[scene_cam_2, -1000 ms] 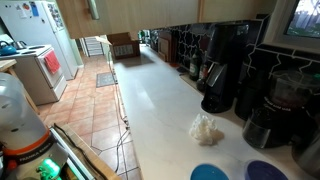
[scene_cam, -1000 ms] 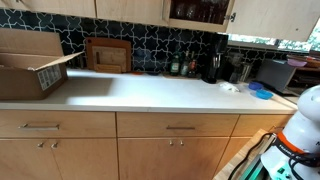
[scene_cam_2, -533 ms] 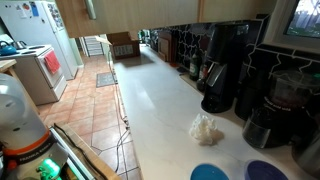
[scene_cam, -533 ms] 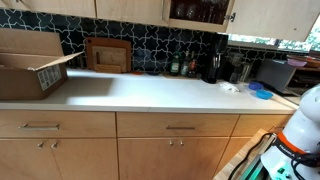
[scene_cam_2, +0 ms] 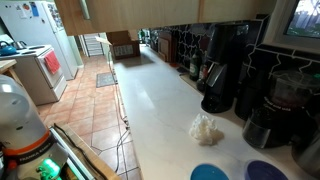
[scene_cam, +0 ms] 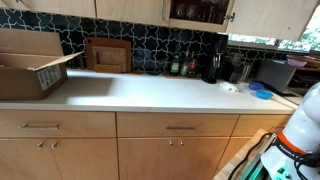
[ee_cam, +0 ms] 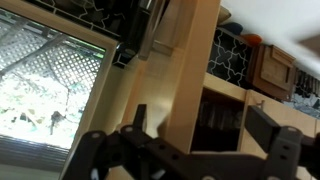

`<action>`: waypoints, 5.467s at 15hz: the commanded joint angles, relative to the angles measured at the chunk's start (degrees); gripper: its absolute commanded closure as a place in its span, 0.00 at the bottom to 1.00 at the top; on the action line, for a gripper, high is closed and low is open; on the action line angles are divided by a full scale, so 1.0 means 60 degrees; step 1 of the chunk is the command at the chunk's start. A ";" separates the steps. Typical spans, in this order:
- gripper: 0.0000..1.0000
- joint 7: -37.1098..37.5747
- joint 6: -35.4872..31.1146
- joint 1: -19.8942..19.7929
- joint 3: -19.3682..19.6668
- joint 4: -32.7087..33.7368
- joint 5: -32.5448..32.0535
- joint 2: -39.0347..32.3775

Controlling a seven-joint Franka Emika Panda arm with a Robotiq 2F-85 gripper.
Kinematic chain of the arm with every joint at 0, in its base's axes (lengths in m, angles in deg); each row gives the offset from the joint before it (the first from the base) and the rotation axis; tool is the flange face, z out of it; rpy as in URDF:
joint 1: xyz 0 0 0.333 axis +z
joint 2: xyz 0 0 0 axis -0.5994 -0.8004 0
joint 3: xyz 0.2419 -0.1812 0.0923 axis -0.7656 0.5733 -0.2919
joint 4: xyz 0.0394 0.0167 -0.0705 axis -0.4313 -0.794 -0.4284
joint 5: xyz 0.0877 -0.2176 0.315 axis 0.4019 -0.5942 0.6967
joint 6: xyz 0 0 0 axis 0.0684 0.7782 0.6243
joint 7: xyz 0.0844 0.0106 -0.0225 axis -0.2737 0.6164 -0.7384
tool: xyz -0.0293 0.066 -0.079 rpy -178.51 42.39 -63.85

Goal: Close the top right cupboard door

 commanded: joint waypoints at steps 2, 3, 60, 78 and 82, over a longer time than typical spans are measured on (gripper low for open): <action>0.00 -0.0303 -0.0285 0.0759 -0.0177 -0.0294 0.0771 0.0272; 0.00 -0.0289 -0.0318 0.0850 -0.0242 -0.0321 0.0894 0.0264; 0.00 0.8988 -0.6759 -0.4111 -0.7043 0.2622 -0.0016 -0.7850; 0.00 0.6379 -0.5196 -0.1864 -0.4943 0.2327 0.0396 -0.7178; 0.00 0.6153 -0.5952 -0.1978 -0.4774 0.2176 0.0116 -0.7322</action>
